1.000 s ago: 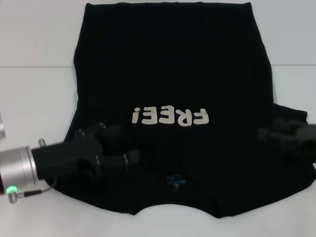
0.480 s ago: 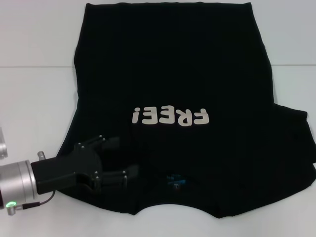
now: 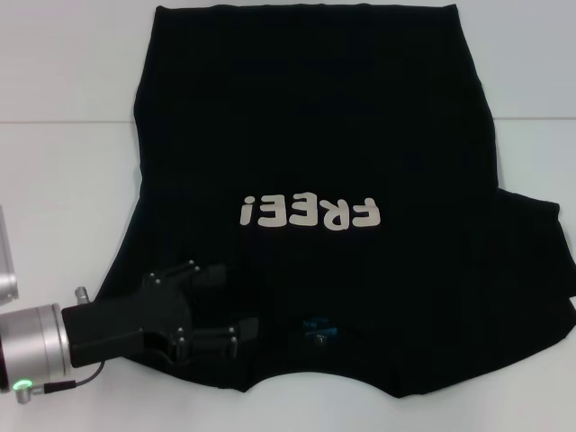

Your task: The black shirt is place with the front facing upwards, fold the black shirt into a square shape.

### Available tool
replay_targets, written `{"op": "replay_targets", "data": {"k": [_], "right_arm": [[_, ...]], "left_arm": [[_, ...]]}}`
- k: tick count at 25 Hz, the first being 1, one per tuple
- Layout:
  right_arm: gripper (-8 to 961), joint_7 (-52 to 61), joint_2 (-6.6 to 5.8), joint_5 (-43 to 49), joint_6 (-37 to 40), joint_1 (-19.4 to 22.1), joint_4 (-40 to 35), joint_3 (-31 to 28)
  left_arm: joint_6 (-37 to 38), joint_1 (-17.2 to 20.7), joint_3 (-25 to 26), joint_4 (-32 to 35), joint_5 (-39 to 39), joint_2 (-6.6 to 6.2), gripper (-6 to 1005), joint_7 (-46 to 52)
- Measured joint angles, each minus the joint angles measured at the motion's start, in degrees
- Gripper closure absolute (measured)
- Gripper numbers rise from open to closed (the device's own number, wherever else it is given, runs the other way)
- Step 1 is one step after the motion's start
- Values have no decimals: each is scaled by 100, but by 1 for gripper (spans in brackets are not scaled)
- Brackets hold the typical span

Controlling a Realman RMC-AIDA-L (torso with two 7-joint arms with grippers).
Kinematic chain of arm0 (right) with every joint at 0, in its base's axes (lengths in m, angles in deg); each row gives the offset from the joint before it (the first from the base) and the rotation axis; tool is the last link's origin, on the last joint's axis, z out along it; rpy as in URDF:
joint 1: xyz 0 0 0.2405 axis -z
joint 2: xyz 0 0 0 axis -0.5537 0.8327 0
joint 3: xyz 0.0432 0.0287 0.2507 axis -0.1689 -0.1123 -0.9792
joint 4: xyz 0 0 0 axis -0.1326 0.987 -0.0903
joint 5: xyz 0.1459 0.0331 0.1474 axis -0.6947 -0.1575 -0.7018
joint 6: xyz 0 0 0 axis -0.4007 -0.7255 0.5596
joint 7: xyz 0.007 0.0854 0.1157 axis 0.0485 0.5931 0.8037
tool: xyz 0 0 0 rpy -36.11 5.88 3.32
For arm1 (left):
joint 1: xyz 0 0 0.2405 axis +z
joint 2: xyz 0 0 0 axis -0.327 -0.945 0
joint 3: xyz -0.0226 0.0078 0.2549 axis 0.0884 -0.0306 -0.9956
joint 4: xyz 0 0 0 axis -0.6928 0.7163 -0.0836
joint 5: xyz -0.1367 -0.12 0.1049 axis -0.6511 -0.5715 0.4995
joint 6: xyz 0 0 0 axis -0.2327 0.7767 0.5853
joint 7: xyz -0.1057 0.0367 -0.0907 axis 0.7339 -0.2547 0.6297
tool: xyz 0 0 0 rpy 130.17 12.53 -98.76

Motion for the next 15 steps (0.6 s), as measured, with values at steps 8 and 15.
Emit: {"op": "replay_targets", "data": {"k": [8, 15], "right_arm": [[111, -27, -101, -3, -753, -329, 927, 178], [117, -12, -86, 0, -1232, -498, 1425, 379]], "left_arm": [[25, 26, 43, -3, 6, 0, 62, -21], [26, 25, 42, -7, 5, 0, 62, -91]]}}
